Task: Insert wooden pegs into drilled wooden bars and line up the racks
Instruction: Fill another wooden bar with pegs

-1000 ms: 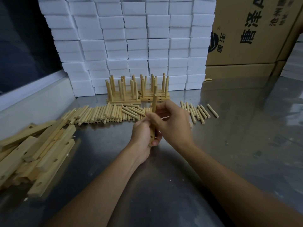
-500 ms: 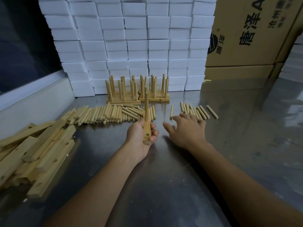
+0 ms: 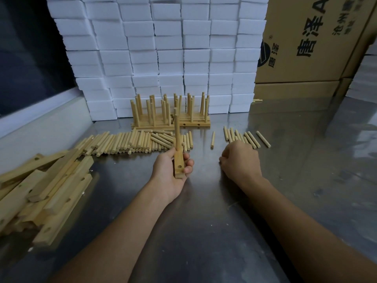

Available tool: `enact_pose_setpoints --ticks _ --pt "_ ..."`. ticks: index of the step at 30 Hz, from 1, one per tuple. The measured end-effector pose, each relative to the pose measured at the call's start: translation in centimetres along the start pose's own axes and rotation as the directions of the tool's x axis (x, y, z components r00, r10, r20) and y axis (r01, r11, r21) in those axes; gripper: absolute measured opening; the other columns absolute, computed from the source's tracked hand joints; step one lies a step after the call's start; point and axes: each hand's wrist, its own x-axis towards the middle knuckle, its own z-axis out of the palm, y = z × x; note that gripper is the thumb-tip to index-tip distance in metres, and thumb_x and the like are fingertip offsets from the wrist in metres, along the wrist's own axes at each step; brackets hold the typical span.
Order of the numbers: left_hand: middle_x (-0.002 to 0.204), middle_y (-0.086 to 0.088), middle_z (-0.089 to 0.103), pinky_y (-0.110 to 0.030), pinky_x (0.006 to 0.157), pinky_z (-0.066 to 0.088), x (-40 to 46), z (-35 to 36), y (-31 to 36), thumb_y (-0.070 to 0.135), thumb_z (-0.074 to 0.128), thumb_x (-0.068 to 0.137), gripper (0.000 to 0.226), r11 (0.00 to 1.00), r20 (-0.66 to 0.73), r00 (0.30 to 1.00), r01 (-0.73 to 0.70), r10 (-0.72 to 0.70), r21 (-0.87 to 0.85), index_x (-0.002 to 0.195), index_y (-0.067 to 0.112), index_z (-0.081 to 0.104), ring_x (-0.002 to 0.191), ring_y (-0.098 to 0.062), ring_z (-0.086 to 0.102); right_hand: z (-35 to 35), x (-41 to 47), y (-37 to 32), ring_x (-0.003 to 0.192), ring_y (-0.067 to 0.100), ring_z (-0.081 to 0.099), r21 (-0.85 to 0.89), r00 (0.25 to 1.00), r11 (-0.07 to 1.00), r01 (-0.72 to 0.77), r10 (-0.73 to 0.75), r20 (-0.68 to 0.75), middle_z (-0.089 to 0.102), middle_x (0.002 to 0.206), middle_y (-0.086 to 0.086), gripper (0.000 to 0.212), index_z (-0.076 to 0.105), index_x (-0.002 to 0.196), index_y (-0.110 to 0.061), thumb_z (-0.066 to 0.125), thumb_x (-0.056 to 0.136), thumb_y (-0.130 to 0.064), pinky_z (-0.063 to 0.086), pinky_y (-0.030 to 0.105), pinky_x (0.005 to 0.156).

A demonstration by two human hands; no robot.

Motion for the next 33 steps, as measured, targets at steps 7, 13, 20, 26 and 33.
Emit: enact_pose_setpoints --ticks 7,13,20,26,33 --pt "0.064 -0.007 0.051 -0.019 0.036 0.035 0.0 -0.1 0.1 0.023 0.034 0.106 0.026 1.0 0.019 1.0 -0.01 0.01 -0.01 0.1 0.007 0.054 0.046 -0.015 0.05 -0.7 -0.2 0.1 0.105 0.023 0.061 0.085 0.994 0.996 0.028 -0.036 0.103 0.065 0.119 0.008 0.05 0.053 0.136 -0.014 0.062 0.089 0.0 0.05 0.035 0.086" --pt "0.062 -0.005 0.051 -0.019 0.037 0.035 -0.1 -0.2 0.1 0.024 0.034 0.106 0.026 1.0 0.031 0.999 -0.016 0.017 -0.012 0.101 0.008 0.054 0.046 -0.014 0.049 -0.4 -0.5 -0.1 0.088 0.011 0.06 0.517 0.992 0.856 -0.01 -0.058 0.115 0.059 0.117 -0.002 0.065 0.034 0.152 -0.029 0.051 0.095 -0.001 0.048 0.019 0.065" --pt "0.064 -0.005 0.051 -0.019 0.038 0.037 -0.1 -0.4 0.1 0.025 0.035 0.105 0.026 1.0 0.045 0.999 -0.011 0.011 -0.008 0.103 0.007 0.055 0.048 -0.014 0.05 -0.2 -0.7 -0.4 0.06 0.005 0.062 0.79 0.998 0.612 -0.015 0.051 -0.021 0.067 0.087 0.002 0.026 0.065 0.125 -0.021 0.056 0.101 -0.021 0.053 0.022 0.058" --pt "0.064 -0.005 0.052 -0.019 0.039 0.038 -0.1 -0.4 0.1 0.024 0.037 0.105 0.026 1.0 0.05 0.999 -0.013 0.013 0.008 0.103 0.007 0.057 0.049 -0.013 0.051 -0.2 -1.0 -0.9 0.057 0.001 0.057 0.85 0.998 0.526 -0.028 0.065 -0.008 0.07 0.08 -0.003 0.015 0.071 0.108 -0.021 0.061 0.098 -0.02 0.048 0.018 0.052" --pt "0.065 -0.006 0.052 -0.019 0.039 0.038 -0.1 -0.4 0.1 0.025 0.036 0.105 0.027 1.0 0.049 0.999 -0.012 0.011 0.006 0.103 0.007 0.056 0.05 -0.014 0.05 -0.4 -1.3 -1.4 0.051 0.0 0.055 0.861 0.997 0.507 -0.028 0.075 -0.012 0.069 0.065 -0.01 0.012 0.074 0.08 -0.022 0.073 0.089 -0.03 0.044 0.013 0.048"
